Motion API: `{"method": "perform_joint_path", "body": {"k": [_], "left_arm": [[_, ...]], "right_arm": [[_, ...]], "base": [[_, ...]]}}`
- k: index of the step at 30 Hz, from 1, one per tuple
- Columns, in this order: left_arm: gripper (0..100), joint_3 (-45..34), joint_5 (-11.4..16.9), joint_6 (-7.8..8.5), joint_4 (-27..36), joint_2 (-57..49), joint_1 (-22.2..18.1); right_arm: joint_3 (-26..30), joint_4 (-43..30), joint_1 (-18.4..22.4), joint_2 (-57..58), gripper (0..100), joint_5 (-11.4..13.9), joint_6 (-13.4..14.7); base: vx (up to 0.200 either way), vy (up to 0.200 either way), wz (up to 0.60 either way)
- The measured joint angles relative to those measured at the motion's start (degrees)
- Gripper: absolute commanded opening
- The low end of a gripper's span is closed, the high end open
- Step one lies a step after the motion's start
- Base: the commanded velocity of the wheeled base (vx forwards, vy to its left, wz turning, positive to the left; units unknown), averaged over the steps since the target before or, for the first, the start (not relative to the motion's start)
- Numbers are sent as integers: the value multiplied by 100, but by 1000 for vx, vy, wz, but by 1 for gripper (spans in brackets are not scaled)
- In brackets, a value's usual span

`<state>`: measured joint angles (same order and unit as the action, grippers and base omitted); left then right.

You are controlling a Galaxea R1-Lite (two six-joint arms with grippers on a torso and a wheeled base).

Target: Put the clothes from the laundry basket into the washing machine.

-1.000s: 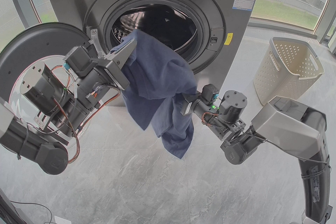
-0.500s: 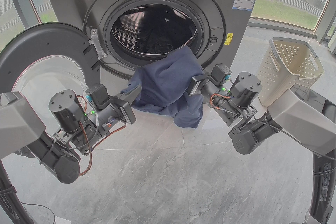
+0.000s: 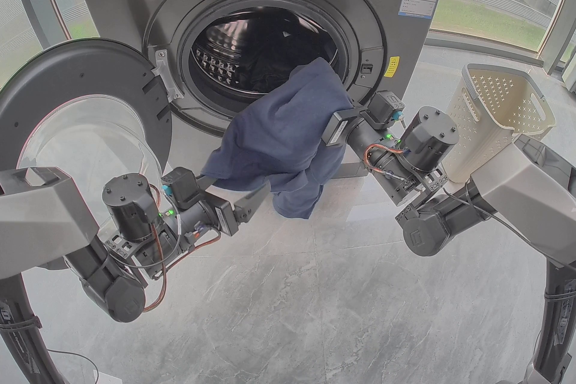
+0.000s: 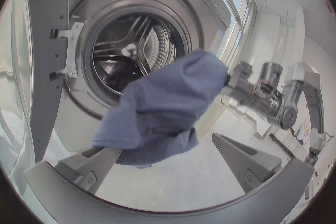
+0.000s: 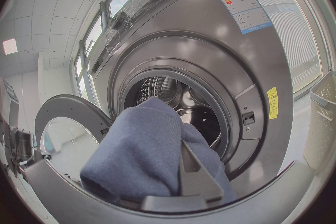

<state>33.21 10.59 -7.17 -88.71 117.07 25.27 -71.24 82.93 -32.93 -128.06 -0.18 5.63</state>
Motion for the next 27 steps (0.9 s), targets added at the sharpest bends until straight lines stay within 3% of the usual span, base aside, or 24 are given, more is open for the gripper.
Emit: {"method": "perform_joint_path", "body": {"k": [5,17,27], "left_arm": [[100,-302,123,305,9,206,24],[100,-1143,260,512,4,411,301],[100,229,35,466,4,413,389]], "right_arm": [[-54,-110,0,22,0,-6,0],[-233,-268,-6,74,0,-129,-2],[-148,-211,-106,72,0,-208,0]], "base": [[0,0,0],[0,0,0],[0,0,0]]}}
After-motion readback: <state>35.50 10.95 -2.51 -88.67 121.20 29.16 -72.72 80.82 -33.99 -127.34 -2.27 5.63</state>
